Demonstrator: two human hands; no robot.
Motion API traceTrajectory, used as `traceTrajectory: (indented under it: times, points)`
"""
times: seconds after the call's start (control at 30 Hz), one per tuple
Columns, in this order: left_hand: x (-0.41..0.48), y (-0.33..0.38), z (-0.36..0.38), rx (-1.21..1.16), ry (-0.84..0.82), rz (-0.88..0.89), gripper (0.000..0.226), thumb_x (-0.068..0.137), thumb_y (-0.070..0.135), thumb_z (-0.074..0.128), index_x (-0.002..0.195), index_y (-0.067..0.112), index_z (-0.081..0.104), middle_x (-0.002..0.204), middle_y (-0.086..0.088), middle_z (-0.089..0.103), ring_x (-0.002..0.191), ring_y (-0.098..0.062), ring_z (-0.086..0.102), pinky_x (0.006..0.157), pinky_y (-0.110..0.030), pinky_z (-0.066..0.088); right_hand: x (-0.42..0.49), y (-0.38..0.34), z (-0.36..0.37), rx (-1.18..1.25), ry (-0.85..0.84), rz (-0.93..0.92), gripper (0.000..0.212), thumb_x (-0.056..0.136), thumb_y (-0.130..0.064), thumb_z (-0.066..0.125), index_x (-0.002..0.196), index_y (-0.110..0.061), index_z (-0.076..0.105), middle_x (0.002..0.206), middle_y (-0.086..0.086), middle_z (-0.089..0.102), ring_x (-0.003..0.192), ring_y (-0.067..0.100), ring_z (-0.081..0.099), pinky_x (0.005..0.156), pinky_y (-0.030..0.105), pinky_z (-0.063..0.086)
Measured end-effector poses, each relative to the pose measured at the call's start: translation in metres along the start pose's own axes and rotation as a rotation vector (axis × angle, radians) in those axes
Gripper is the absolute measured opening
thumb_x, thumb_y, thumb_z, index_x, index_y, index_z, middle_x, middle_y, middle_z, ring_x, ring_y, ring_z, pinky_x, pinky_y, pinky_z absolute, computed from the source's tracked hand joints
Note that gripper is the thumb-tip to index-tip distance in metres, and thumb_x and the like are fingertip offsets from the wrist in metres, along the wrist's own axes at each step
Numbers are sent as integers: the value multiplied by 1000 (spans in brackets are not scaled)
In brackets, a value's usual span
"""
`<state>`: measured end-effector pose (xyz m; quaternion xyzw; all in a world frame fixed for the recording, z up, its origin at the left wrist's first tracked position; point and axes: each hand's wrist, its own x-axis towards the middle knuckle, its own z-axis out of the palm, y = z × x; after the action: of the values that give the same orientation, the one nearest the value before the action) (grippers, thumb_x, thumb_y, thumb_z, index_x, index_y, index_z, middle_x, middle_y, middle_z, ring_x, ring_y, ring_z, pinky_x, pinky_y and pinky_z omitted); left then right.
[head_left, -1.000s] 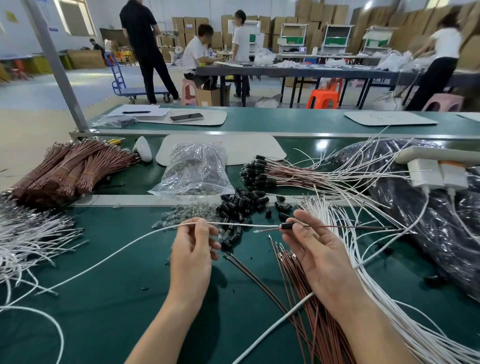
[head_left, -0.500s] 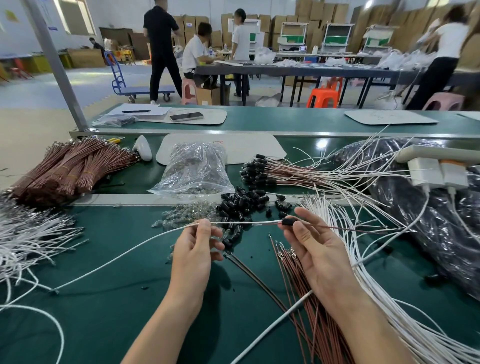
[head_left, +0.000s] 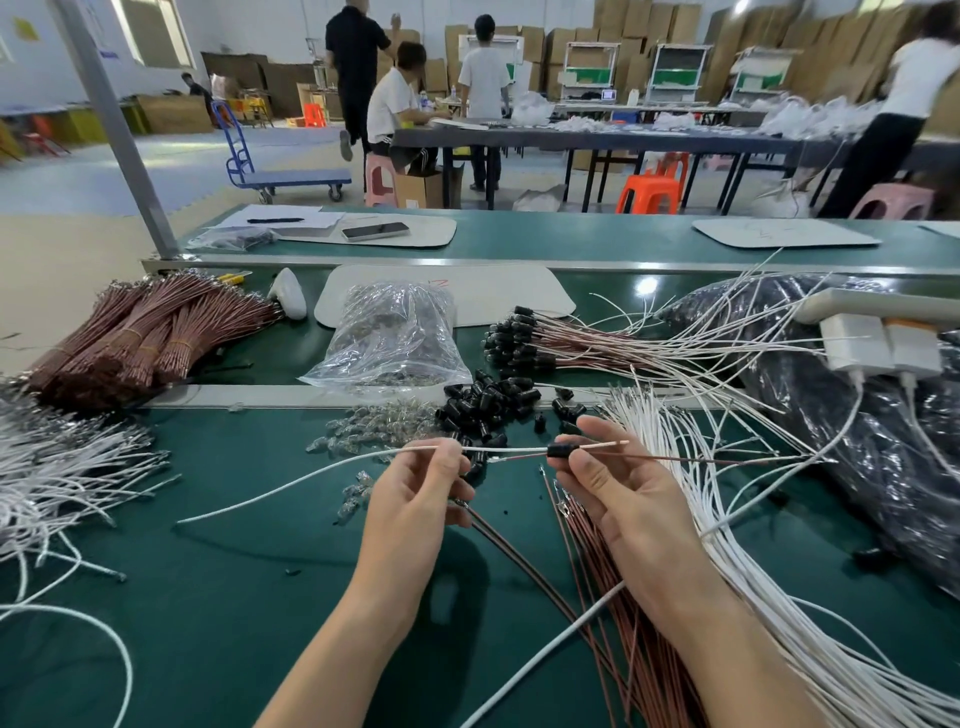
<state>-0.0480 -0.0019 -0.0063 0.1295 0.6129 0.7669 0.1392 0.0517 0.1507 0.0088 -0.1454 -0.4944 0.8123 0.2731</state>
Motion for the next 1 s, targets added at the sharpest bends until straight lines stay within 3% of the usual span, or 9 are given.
traceTrajectory:
  times: [0.13,0.37,0.67,0.77,0.87,1.0]
  points:
    - [-7,1,5,40,-121,3,16,83,44,68,87,30,74,80,8,67,78,-5,65,65,-23,55,-4,2,4,-82,-81,19,27,74,-22,77,99,-31,78,110,11,76,103,24,73,82,21,57]
    - [-14,2,9,121,-235,50,14,89,41,65,90,29,71,80,2,68,78,-8,66,65,-22,55,-8,4,4,-260,-171,38,14,81,-28,78,95,-28,77,106,10,77,105,24,73,86,22,56]
    - [-15,4,10,104,-301,58,14,84,39,70,96,33,74,86,1,74,73,-10,66,63,-24,55,-3,9,1,-211,-158,52,51,61,-56,91,98,-24,79,108,11,77,105,26,73,82,26,58]
    - [-14,3,10,83,-268,65,15,83,35,72,94,25,77,83,2,72,70,-10,65,61,-23,54,-2,9,0,-192,-132,54,50,63,-54,90,101,-22,80,110,11,76,104,26,73,80,27,59]
    - [-13,4,9,59,-236,59,19,82,36,72,92,20,78,84,-1,72,69,-11,64,60,-23,53,-2,6,-1,-168,-111,56,36,72,-43,82,102,-22,80,111,10,76,101,24,73,80,27,59]
    - [-10,6,8,1,-198,33,18,79,37,72,91,26,79,82,-1,71,66,-9,63,59,-22,53,-1,1,-3,-58,-54,56,31,72,-36,79,98,-19,81,110,11,76,92,21,74,76,28,60]
